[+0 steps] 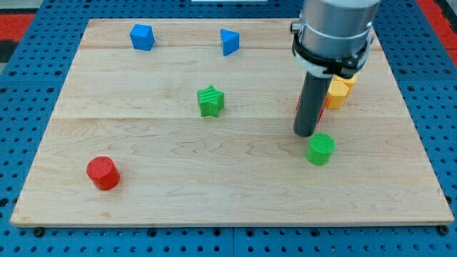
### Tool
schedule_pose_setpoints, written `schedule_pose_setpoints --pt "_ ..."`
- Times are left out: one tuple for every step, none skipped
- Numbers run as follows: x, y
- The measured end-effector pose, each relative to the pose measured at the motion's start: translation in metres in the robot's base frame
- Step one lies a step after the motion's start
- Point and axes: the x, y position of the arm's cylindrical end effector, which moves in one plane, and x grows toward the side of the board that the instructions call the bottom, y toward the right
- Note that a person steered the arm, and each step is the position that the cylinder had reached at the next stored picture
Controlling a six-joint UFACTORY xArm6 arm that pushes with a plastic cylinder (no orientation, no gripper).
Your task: Push the green star towards the bottom left of the red star
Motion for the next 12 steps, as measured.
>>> schedule_pose_setpoints --pt "0.021 0.025" --pt "0.035 0.048" --pt "0.015 -0.027" --pt "-0.033 -0.077" --pt "-0.075 -0.081" --pt "-0.085 -0.133" --pt "-0.085 -0.192" --pt "-0.081 -0.245" --pt "-0.061 -0.251" --pt "-0.057 -0.225" --pt "-0.053 -0.171" --pt "-0.031 -0.139"
